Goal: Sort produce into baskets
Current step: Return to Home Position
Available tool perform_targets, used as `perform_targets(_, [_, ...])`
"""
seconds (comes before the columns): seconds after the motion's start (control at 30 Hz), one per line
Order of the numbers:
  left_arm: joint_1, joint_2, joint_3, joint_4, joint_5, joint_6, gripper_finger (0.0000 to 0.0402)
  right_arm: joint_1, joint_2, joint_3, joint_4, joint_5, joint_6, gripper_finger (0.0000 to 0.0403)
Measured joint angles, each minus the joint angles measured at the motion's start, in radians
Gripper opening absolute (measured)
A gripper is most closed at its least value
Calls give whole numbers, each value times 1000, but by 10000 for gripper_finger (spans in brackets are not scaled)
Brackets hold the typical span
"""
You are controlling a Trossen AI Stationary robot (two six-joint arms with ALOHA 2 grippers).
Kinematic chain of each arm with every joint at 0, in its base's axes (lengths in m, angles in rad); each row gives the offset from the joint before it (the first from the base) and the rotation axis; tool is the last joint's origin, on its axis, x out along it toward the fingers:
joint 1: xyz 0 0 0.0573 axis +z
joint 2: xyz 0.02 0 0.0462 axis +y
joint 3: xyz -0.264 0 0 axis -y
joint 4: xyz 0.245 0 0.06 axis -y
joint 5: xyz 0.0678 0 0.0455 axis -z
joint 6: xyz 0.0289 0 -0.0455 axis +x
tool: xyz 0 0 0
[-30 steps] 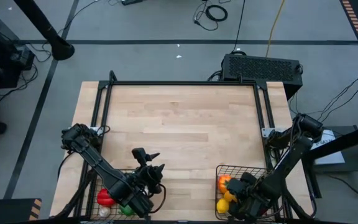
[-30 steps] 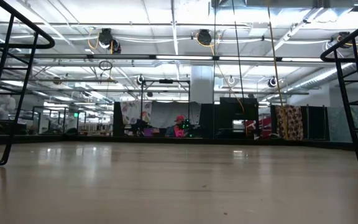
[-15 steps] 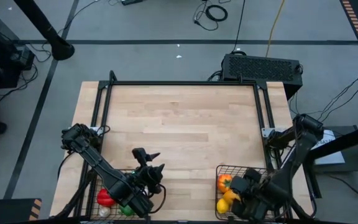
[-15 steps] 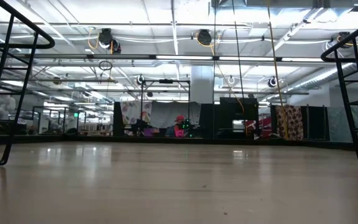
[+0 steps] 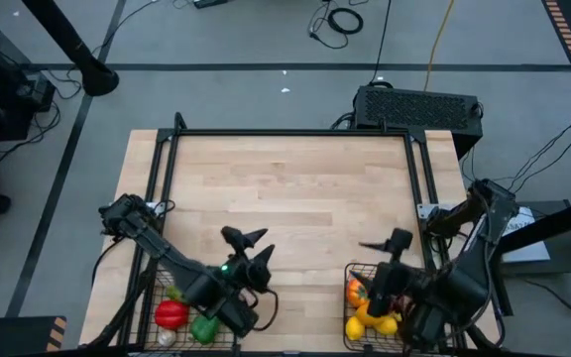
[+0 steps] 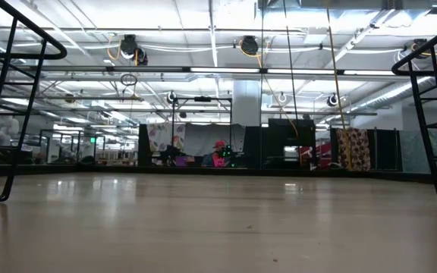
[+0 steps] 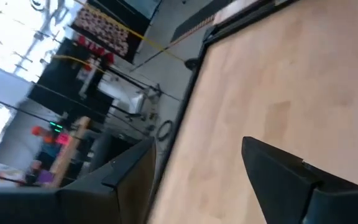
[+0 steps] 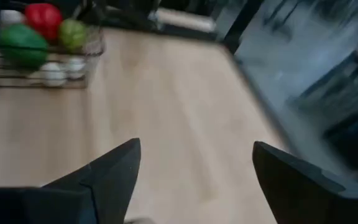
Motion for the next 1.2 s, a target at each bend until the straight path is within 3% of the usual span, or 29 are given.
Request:
perform_targets(0.07, [33, -4, 0, 18, 15, 101, 241, -28, -16, 15, -1, 50, -104, 285])
perform_targets(0.17, [111, -23, 0, 44, 141, 233, 217, -81, -61, 14, -9, 66, -225, 242])
perform_targets(0.23, [168, -40, 0, 77, 229, 314, 189, -127, -96, -7, -26, 75, -266, 200])
perform_targets(0.37, [266, -62, 0, 191, 305, 465, 125, -234, -173, -99, -8, 93, -313, 98])
perform_targets(0.5, [351, -75, 0, 343, 424, 585, 81, -350, -260, -279, 138, 112, -381, 13])
perform_targets(0.6, [419, -74, -13, 460, 635, 623, 59, -441, -324, -445, 371, 61, -485, 12])
perform_targets(0.7, [465, -74, -66, 593, 795, 632, 44, -517, -370, -612, 685, -101, -643, 4])
perform_targets(0.83, [494, -78, -132, 642, 751, 631, 32, -579, -397, -808, 1084, -314, -855, 1])
perform_targets(0.93, [516, -126, -188, 650, 704, 597, 25, -624, -415, -930, 1300, -396, -950, 1])
perform_targets(1.07, [517, -249, -356, 761, 703, 588, 15, -672, -460, -1048, 1422, -491, -1013, 0])
perform_targets(1.2, [519, -399, -593, 1043, 762, 650, 11, -699, -520, -1136, 1485, -598, -1091, 0])
